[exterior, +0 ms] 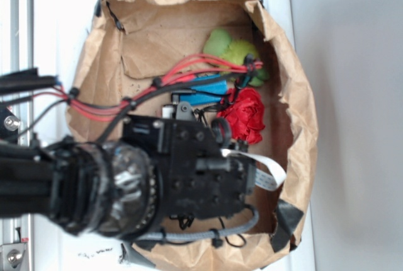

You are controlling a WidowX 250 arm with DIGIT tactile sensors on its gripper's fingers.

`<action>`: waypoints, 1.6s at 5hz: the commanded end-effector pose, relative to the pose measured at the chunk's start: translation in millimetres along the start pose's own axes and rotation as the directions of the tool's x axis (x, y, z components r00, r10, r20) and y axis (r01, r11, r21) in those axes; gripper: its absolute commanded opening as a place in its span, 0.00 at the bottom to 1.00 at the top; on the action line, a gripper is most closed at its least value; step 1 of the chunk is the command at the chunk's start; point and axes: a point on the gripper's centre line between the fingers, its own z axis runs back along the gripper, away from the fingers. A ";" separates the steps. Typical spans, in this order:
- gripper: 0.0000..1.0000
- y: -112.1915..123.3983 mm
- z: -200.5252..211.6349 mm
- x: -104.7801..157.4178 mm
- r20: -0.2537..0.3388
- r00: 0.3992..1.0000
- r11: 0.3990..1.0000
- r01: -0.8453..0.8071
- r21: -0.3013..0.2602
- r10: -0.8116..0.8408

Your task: Grab the pink bunny.

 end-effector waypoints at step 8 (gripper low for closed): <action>0.00 98.6 159.7 -16.3 0.219 0.976 0.922 0.100 -0.375 -0.017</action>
